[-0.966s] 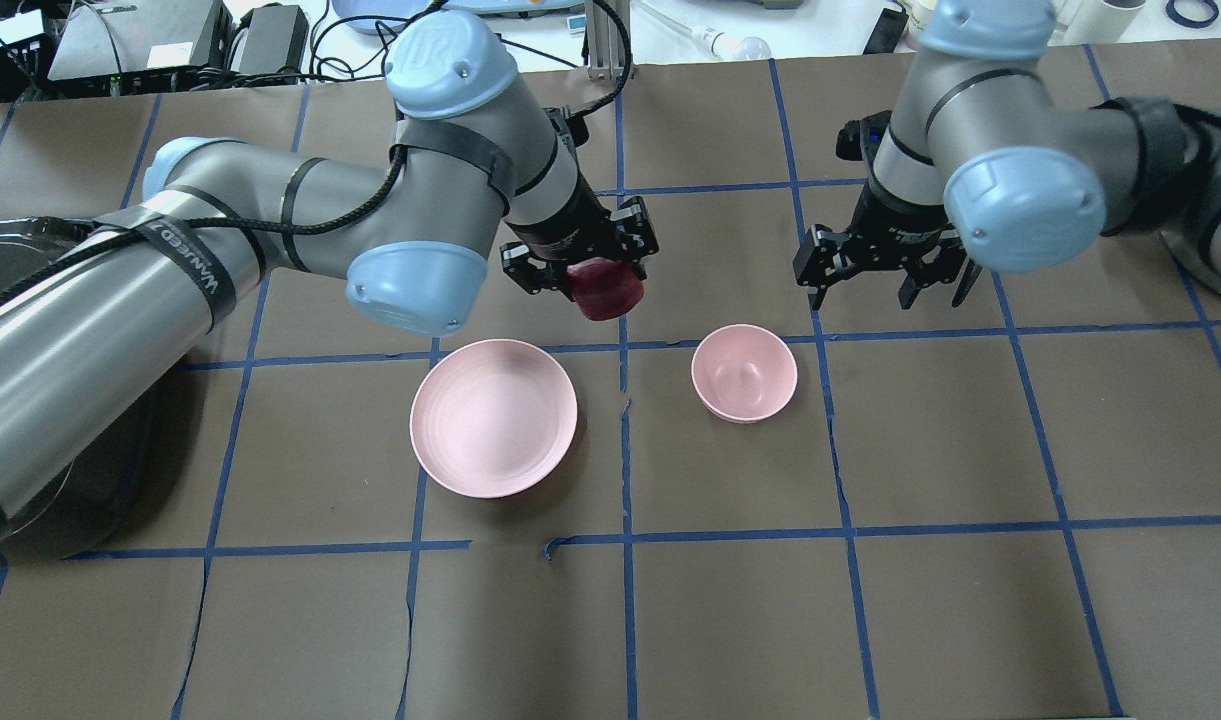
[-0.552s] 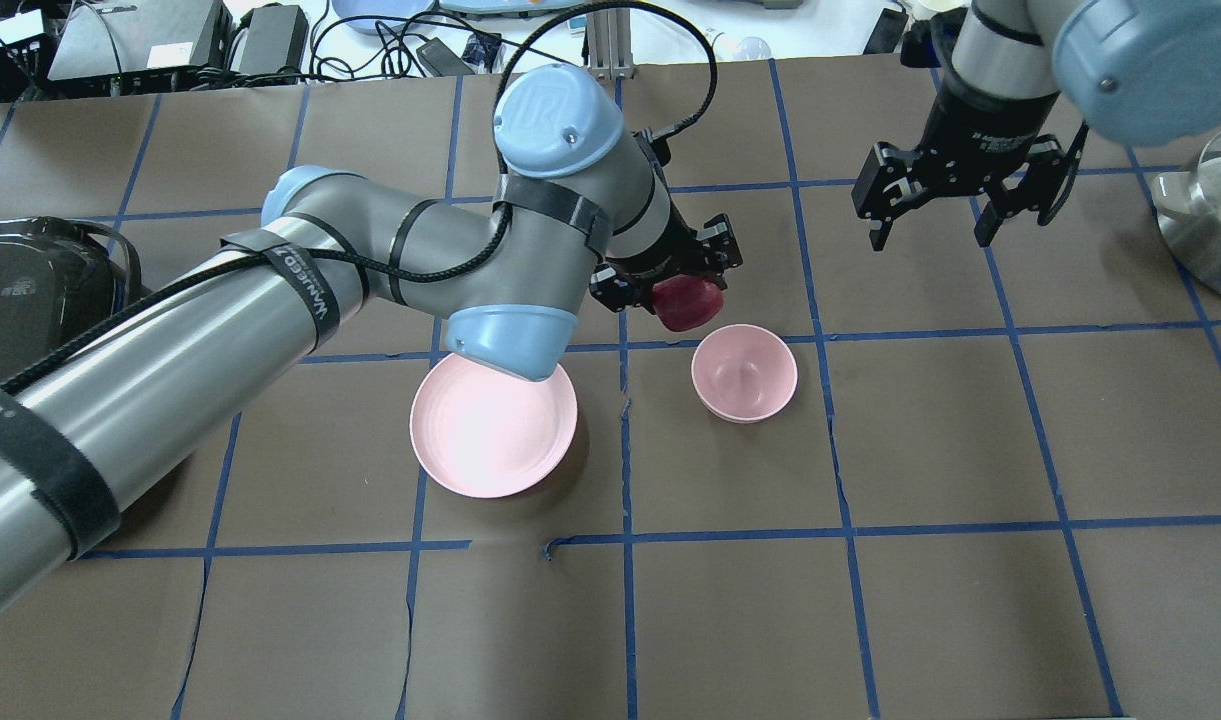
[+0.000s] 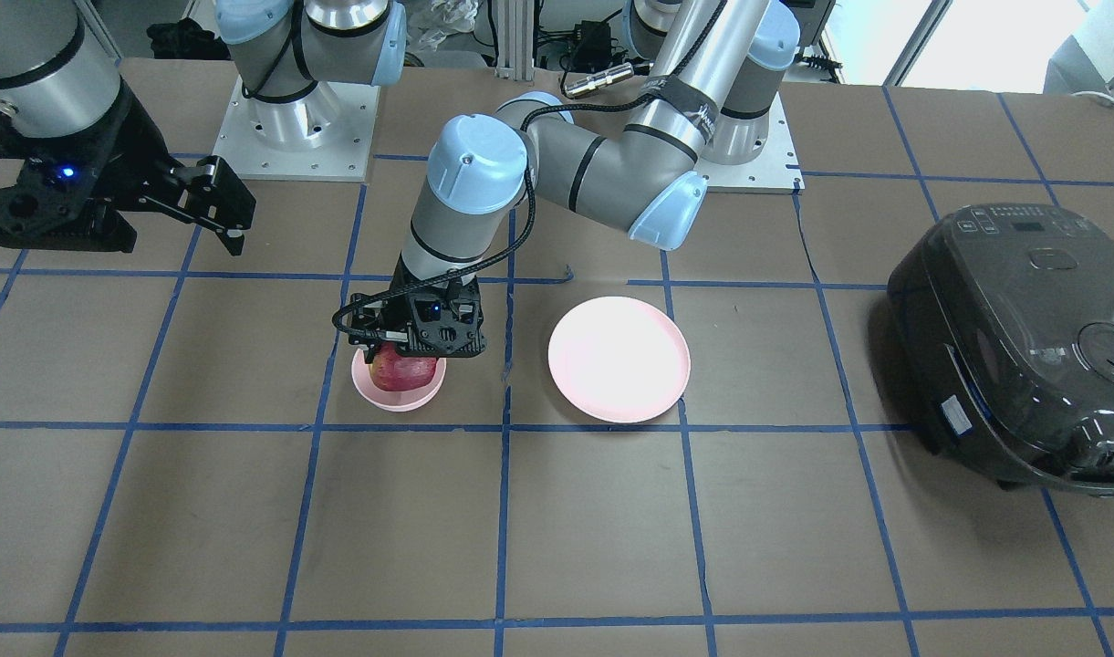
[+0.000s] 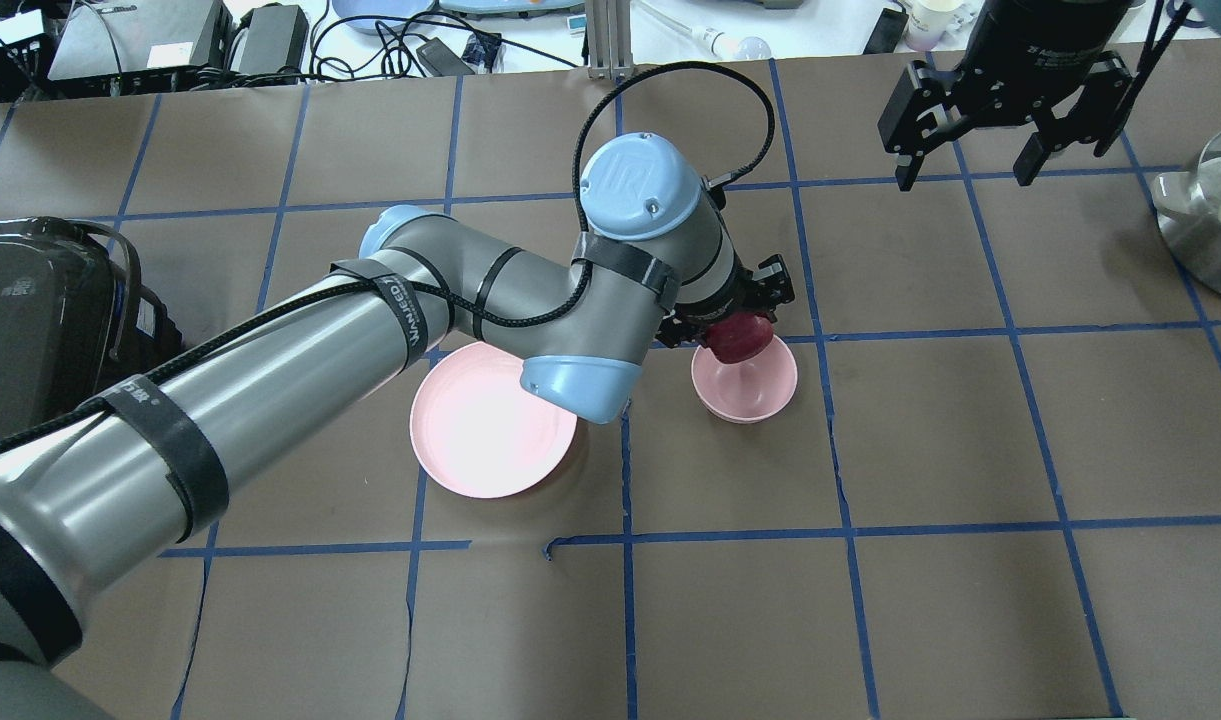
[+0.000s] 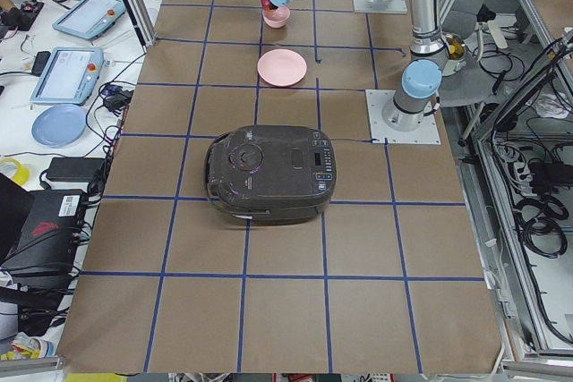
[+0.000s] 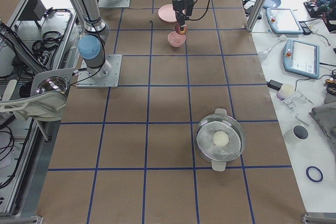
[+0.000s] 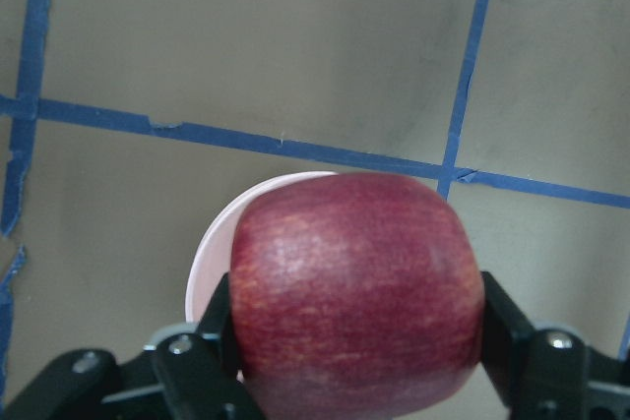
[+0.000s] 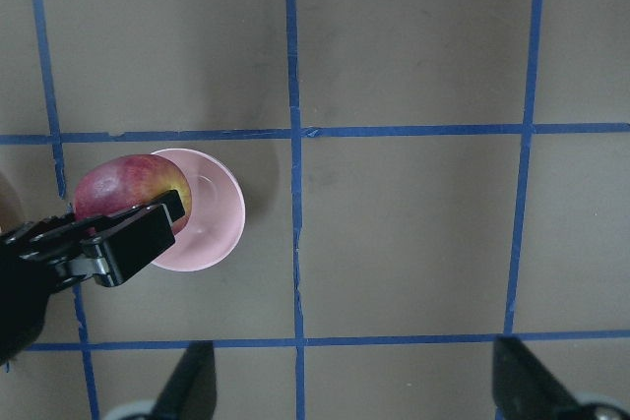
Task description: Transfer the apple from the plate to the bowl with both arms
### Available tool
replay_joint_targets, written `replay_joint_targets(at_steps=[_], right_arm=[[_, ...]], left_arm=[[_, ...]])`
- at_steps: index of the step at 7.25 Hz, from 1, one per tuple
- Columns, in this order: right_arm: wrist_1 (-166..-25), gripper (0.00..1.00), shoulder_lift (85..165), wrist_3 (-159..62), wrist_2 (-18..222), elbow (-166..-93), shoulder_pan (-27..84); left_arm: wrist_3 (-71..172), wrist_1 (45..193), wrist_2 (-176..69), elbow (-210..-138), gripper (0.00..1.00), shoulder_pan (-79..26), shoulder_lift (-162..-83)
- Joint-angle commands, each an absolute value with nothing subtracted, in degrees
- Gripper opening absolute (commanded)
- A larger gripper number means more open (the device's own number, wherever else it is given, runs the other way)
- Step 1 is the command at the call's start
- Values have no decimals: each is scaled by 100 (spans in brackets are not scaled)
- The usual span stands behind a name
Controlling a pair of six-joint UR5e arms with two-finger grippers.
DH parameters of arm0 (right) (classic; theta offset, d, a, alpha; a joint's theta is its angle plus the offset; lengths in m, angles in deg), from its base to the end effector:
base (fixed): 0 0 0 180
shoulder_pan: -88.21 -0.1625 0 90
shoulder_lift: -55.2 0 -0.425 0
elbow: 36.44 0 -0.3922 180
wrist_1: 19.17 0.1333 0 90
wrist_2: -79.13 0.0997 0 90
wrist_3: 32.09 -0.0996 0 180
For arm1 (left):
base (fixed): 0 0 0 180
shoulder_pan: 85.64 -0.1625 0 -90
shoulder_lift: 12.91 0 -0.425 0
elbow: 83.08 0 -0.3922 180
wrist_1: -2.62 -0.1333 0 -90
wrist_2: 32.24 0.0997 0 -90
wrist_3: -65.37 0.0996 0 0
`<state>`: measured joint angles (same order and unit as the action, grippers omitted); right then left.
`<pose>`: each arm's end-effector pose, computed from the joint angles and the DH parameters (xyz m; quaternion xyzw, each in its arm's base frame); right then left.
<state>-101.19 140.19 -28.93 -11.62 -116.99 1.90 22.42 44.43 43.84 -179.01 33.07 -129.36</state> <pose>0.0982 -0.5289 0.5107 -0.0044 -0.9995 -0.0312 0.0047 -0.4467 -0.4882 0.2671 0.1053 -0.9777 0.0404 0.1772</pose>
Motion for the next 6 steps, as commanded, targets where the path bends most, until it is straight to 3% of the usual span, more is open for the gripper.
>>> replay_joint_targets(at_steps=[1, 2, 3, 5, 6], right_arm=[[-10144, 100, 14019, -2918, -1183, -11686, 207], [-10161, 100, 14019, -2927, -1218, -11686, 225], [-10144, 100, 14045, -2988, -1279, -11669, 217], [-10135, 100, 14107, -2980, -1421, -11668, 216], [-10135, 100, 14107, -2980, -1412, -11669, 216]], left_arm=[[2248, 4402, 4396, -17897, 14, 3389, -13051], [2239, 4402, 4405, -17906, 19, 3459, -13077], [2230, 4402, 4405, -17906, 42, 3468, -13112], [2230, 4402, 4361, -17932, 74, 3468, -13112], [2273, 4393, 4396, -17924, 100, 3468, -13095]])
